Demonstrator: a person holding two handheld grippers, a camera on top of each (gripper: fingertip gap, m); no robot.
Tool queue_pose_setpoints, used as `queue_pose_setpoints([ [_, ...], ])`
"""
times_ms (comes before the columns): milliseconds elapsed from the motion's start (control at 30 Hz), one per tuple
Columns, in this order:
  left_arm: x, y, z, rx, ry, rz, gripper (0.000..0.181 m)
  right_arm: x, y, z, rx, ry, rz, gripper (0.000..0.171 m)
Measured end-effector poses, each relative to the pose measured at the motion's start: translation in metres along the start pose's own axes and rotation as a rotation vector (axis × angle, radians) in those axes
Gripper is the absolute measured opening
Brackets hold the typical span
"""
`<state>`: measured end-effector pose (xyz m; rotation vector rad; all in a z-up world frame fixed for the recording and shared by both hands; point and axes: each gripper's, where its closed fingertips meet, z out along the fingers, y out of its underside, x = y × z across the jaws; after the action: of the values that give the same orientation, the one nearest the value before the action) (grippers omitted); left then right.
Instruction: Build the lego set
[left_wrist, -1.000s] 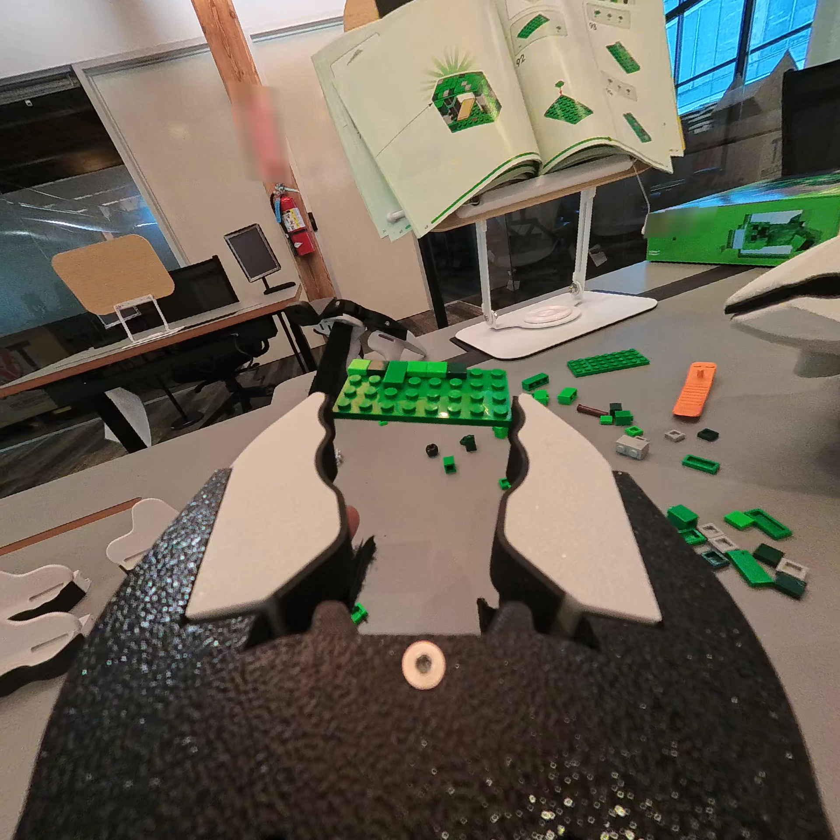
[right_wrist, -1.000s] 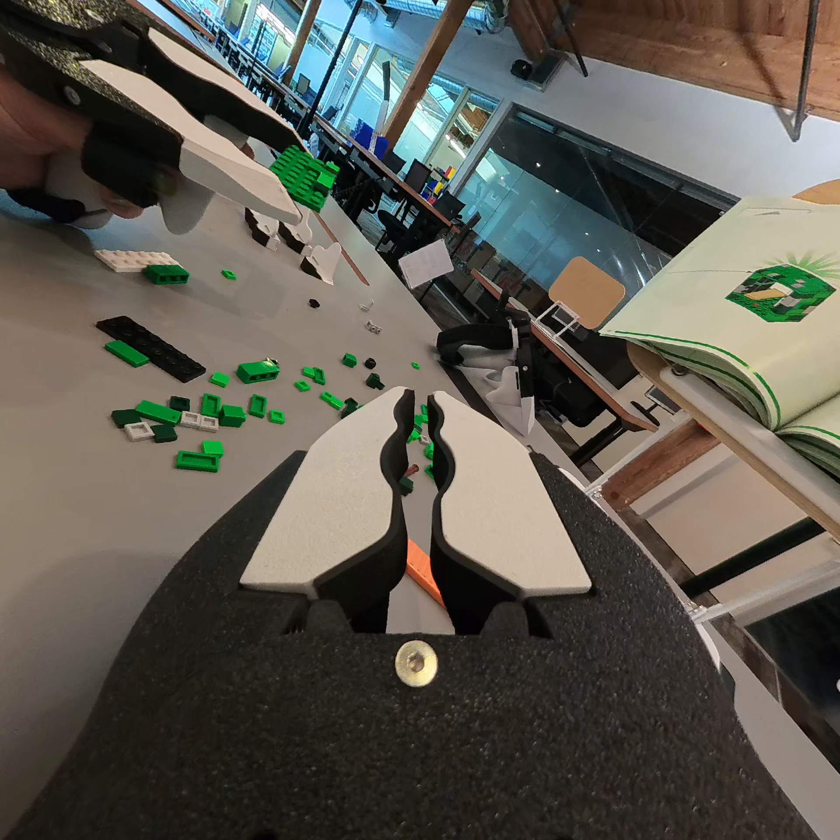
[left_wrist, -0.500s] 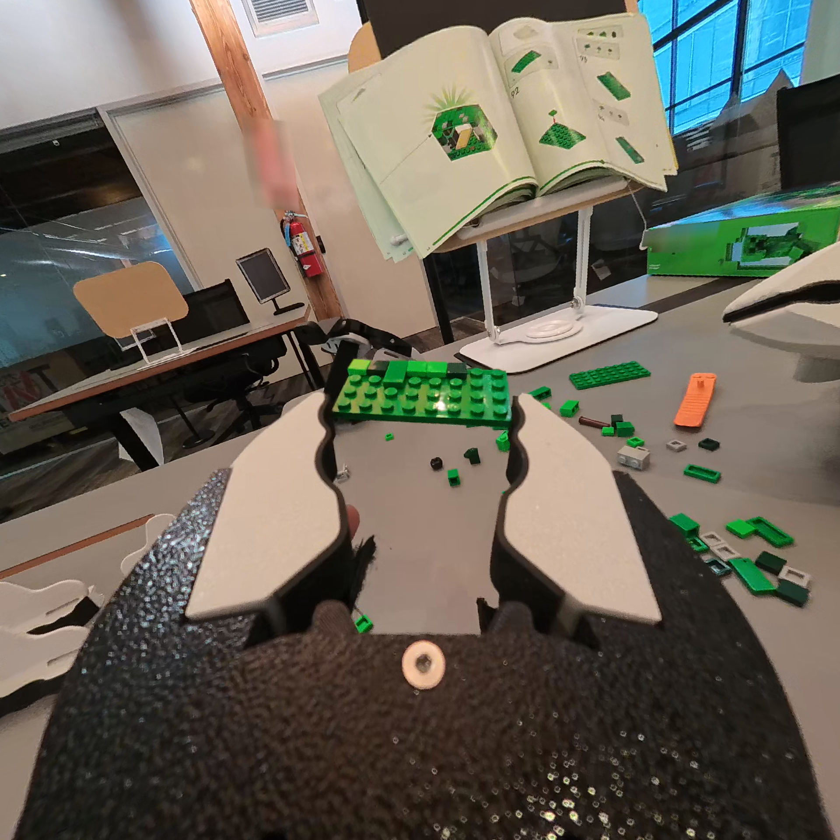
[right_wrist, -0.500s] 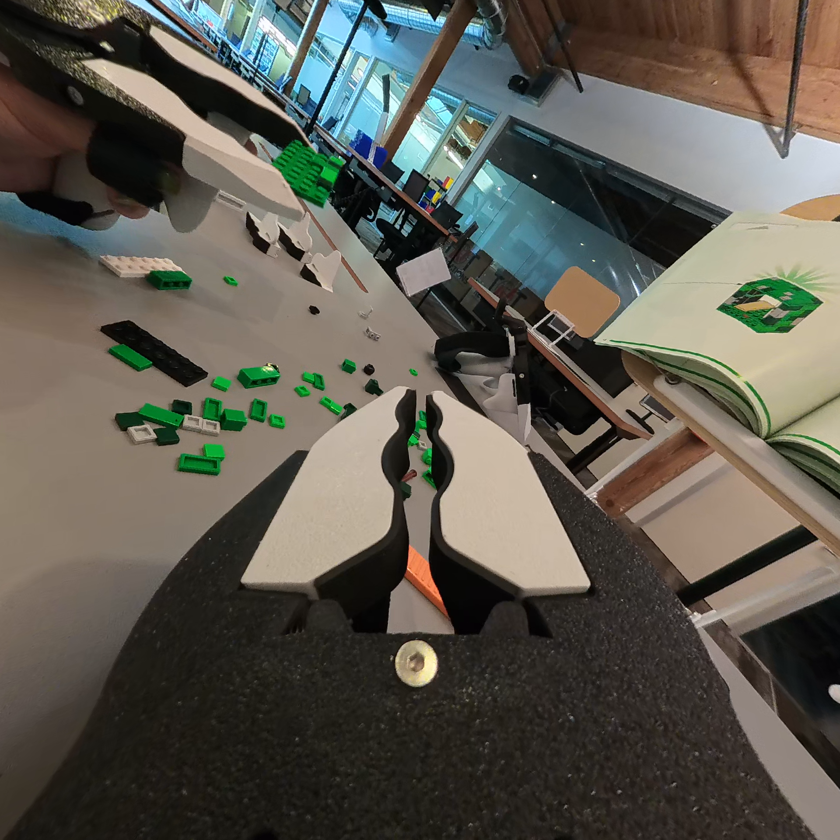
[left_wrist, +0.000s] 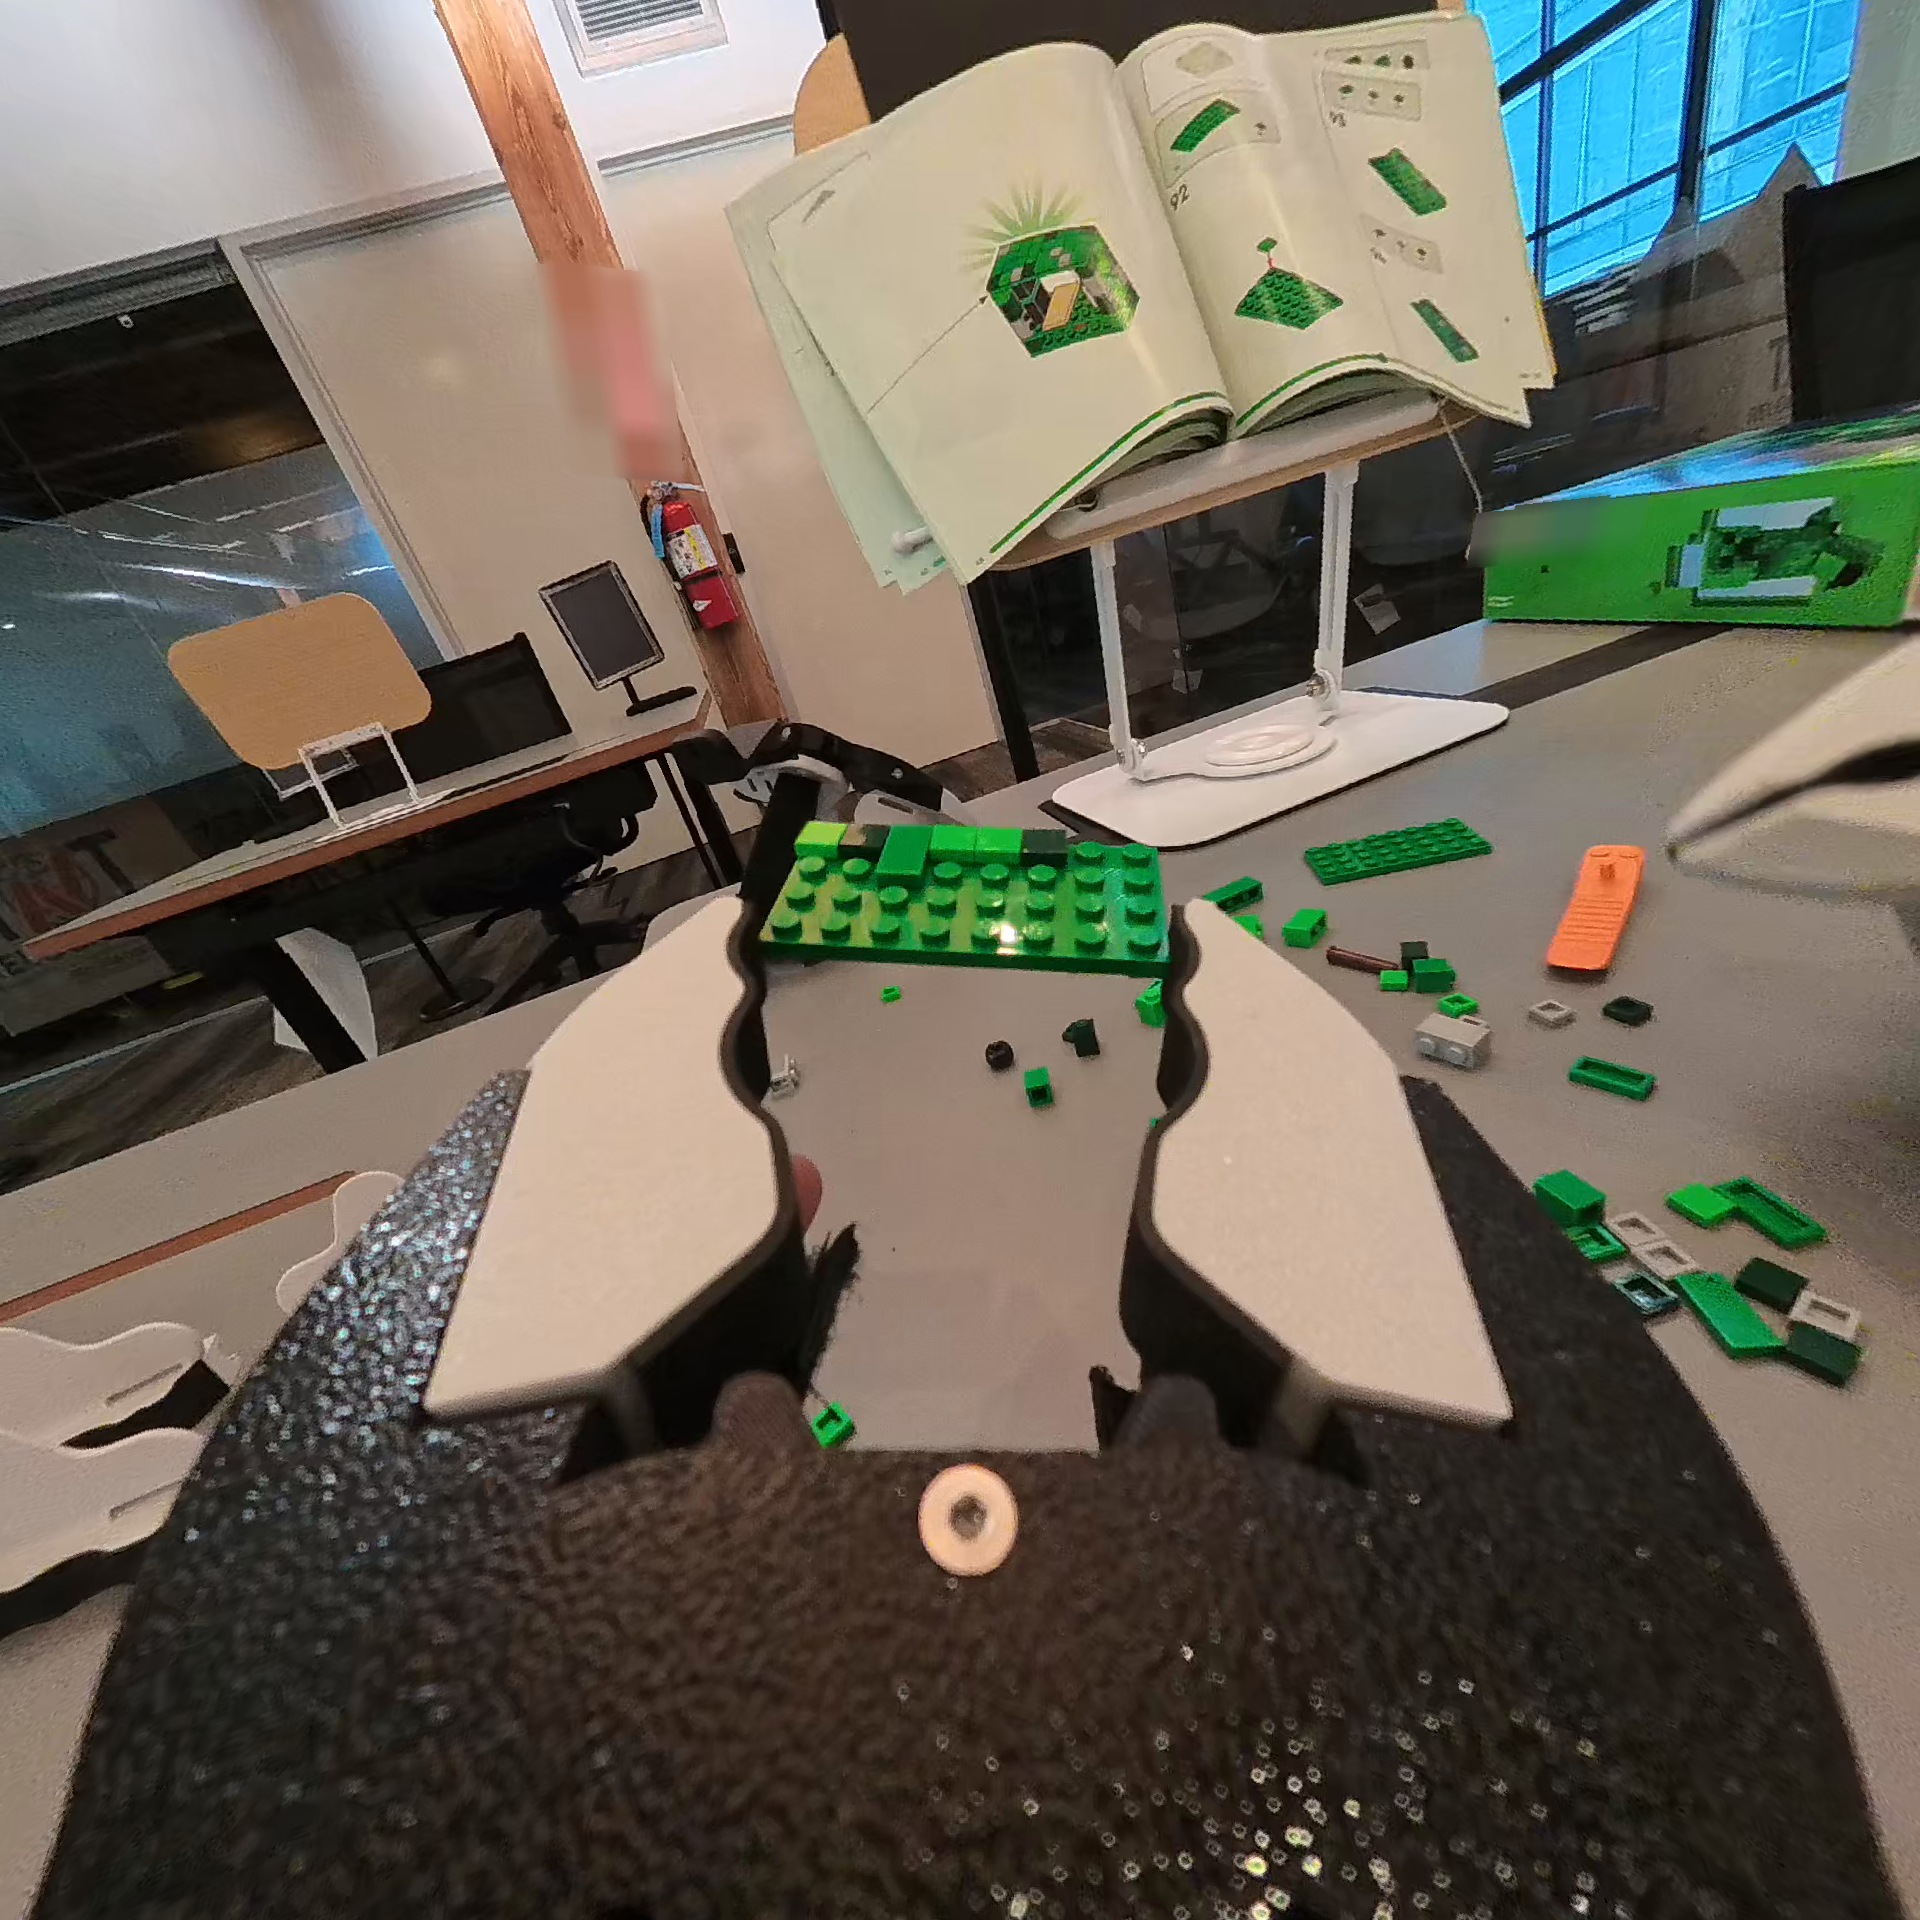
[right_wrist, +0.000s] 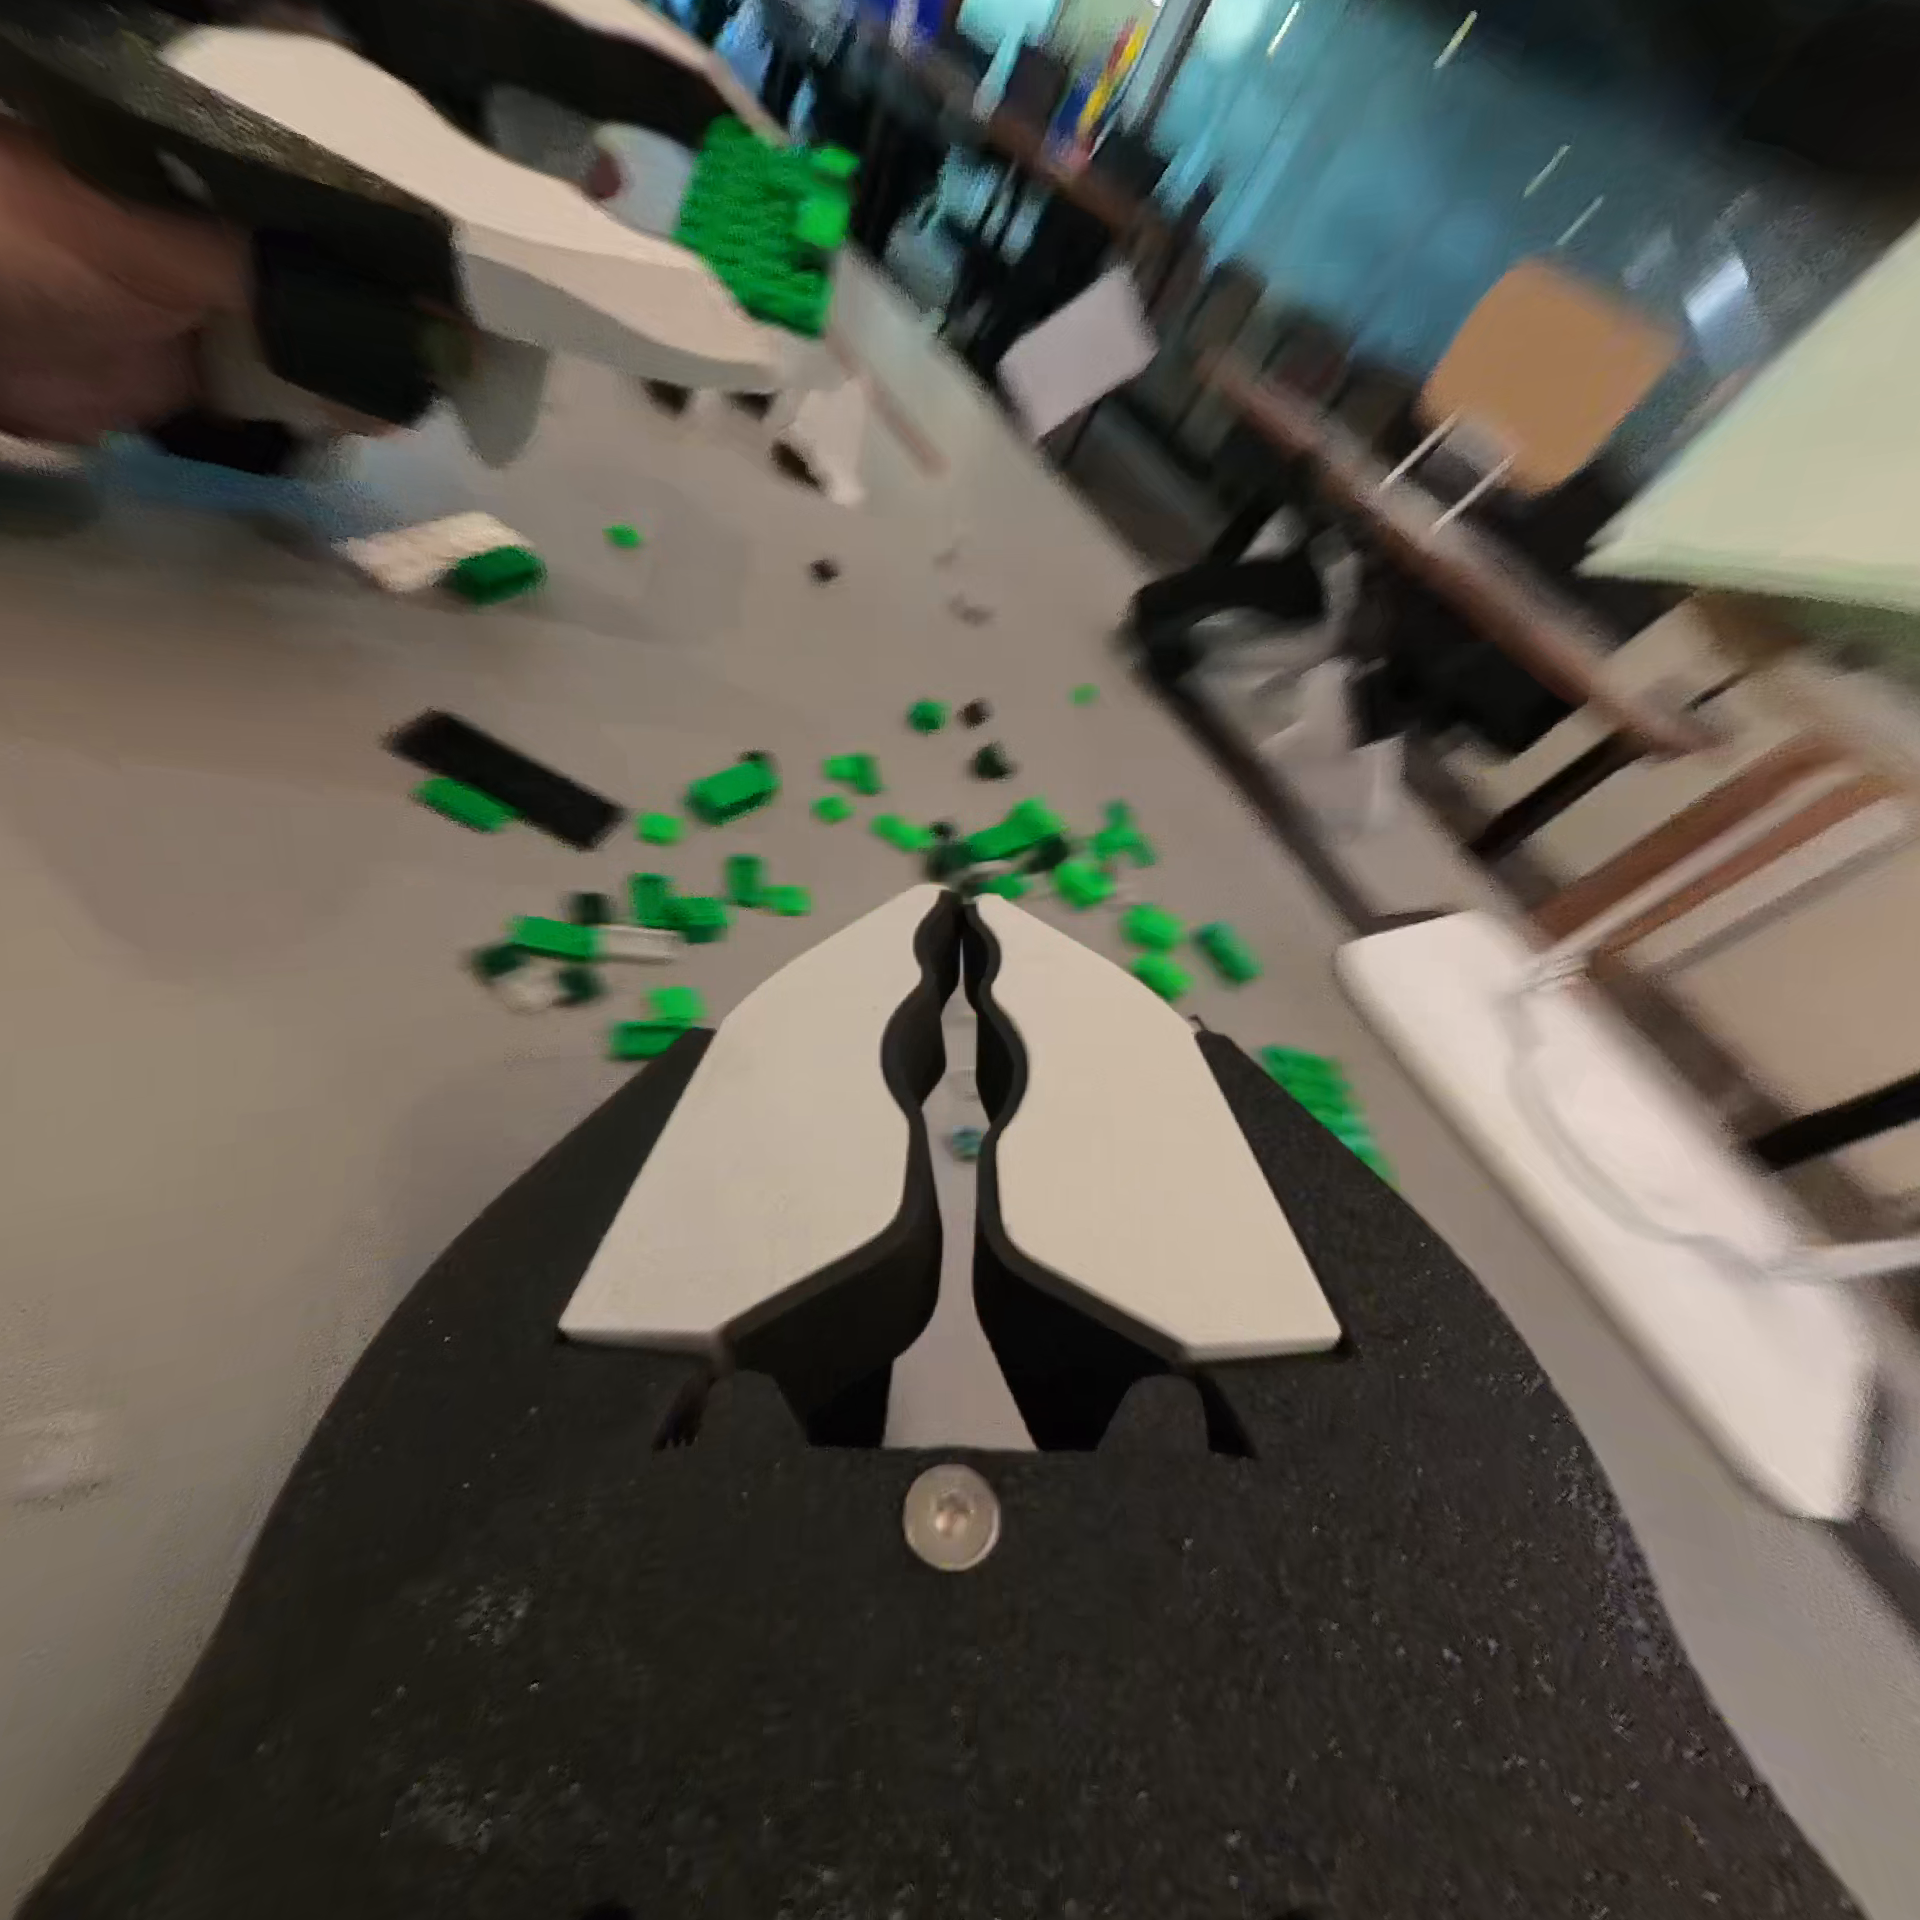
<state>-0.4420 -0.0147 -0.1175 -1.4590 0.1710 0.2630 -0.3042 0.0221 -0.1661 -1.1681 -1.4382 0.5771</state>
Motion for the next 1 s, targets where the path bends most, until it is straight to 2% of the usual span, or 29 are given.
queue_pose_setpoints([
  [133, 0.002, 0.002, 0.001, -0.007, 0.006, 0.014, 0.073, -0.067, -0.016, 0.014, -0.232, -0.323, 0.235, 0.008],
  [200, 0.001, 0.002, 0.001, -0.005, 0.001, 0.012, 0.073, -0.082, -0.019, 0.023, -0.337, -0.389, 0.319, 0.013],
  [300, -0.003, 0.001, 0.001, 0.002, -0.009, -0.009, 0.073, -0.1, -0.011, 0.031, -0.505, -0.459, 0.431, 0.032],
  [500, -0.005, 0.001, 0.001, 0.007, -0.008, -0.058, 0.073, -0.115, 0.003, 0.033, -0.605, -0.305, 0.39, 0.034],
  [733, 0.002, -0.002, 0.001, 0.013, 0.013, -0.022, 0.073, -0.113, 0.002, 0.043, -0.631, -0.248, 0.411, 0.035],
  [900, 0.007, -0.002, 0.001, 0.013, 0.025, 0.016, 0.073, -0.112, 0.002, 0.047, -0.644, -0.228, 0.352, 0.024],
  [933, 0.009, -0.002, 0.001, 0.013, 0.038, 0.017, 0.073, -0.111, 0.003, 0.047, -0.644, -0.229, 0.328, 0.016],
  [1000, 0.017, -0.004, 0.0, 0.02, 0.095, 0.011, 0.073, -0.111, 0.003, 0.047, -0.636, -0.254, 0.286, 0.015],
])
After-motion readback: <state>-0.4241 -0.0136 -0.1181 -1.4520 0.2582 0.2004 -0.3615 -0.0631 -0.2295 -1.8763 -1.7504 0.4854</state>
